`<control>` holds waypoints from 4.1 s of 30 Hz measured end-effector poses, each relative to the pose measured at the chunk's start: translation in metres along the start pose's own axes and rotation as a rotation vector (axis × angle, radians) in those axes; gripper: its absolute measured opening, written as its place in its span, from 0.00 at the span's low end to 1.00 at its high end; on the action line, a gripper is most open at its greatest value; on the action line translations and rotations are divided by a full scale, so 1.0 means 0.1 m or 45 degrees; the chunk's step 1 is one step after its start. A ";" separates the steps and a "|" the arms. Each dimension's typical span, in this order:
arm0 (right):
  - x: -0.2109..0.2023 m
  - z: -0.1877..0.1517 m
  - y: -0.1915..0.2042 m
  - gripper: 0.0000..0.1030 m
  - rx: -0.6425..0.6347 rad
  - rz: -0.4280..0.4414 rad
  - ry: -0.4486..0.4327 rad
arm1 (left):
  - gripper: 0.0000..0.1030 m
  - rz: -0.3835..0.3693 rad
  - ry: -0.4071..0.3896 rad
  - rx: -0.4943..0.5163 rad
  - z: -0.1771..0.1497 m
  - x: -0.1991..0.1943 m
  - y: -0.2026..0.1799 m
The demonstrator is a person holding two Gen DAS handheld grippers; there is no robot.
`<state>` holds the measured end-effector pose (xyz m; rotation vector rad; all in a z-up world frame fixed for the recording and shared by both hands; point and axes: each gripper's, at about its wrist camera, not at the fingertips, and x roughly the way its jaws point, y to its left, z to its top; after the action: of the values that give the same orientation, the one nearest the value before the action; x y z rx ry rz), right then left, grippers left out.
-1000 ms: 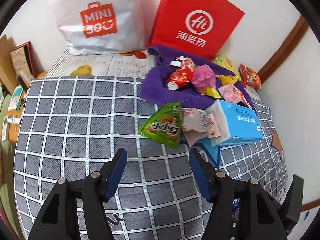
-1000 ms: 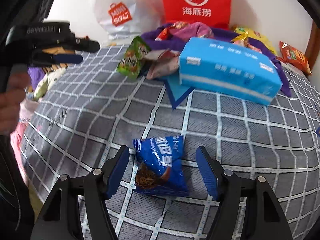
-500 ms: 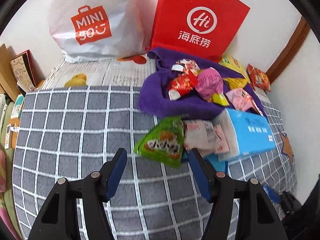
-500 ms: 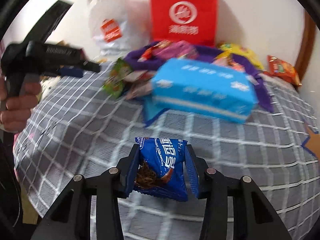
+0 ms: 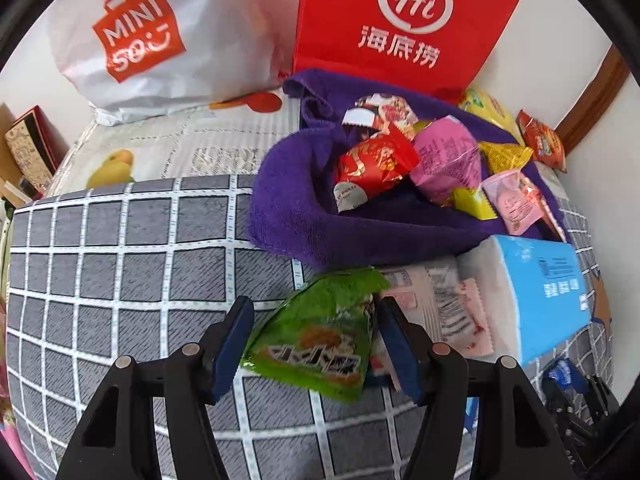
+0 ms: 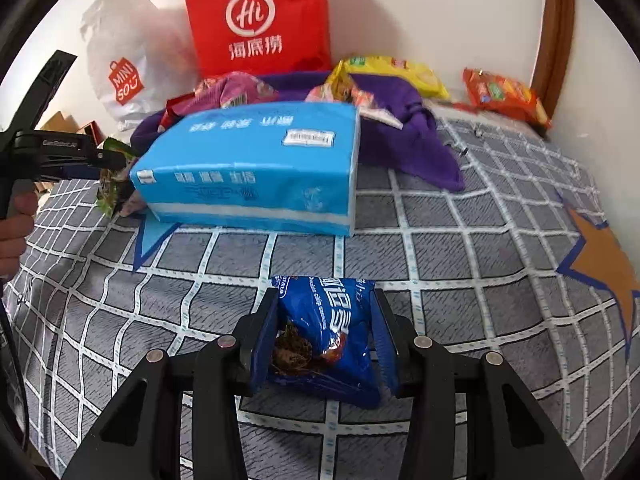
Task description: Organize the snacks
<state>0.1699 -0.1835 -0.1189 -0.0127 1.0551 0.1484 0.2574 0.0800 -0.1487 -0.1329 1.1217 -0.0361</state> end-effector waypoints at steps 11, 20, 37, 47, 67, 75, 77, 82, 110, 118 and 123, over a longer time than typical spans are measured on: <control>0.02 0.01 0.04 0.44 -0.020 -0.020 0.006 | 0.35 -0.023 -0.009 0.062 -0.11 -0.13 -0.02; -0.12 0.08 -0.04 0.44 0.038 -0.051 -0.042 | 0.35 -0.123 0.033 0.074 -0.62 -0.56 -0.04; 0.06 0.06 -0.01 0.45 0.029 -0.082 0.010 | 0.45 -0.004 -0.238 0.173 -1.16 -0.37 -0.25; 0.08 0.07 0.01 0.50 0.007 -0.078 0.016 | 0.45 -0.012 -0.238 0.160 -1.17 -0.37 -0.24; 0.08 0.07 0.01 0.47 -0.002 -0.072 0.016 | 0.43 0.009 -0.247 0.125 -1.18 -0.40 -0.20; -0.02 0.06 -0.03 0.43 0.037 -0.042 0.001 | 0.38 -0.044 -0.231 0.046 -1.16 -0.59 -0.11; -0.10 0.08 -0.01 0.43 0.029 -0.036 -0.019 | 0.38 -0.038 -0.247 0.050 -1.15 -0.69 -0.13; -0.40 0.24 0.06 0.43 0.019 -0.034 -0.093 | 0.38 -0.107 -0.267 0.048 -1.03 -0.94 -0.19; -0.71 1.80 0.22 0.43 -0.025 -0.008 -0.266 | 0.38 -0.108 -0.367 0.065 0.36 -1.40 -0.58; -0.48 2.12 0.32 0.43 -0.059 -0.008 -0.262 | 0.38 -0.099 -0.344 0.040 0.71 -1.21 -0.51; -0.43 2.32 0.36 0.43 -0.076 -0.004 -0.300 | 0.38 -0.121 -0.334 0.032 0.94 -1.12 -0.52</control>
<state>0.3452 -0.1341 0.0357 -0.0493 0.8152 0.1741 0.2953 0.0473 -0.0014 -0.1636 0.8524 -0.1144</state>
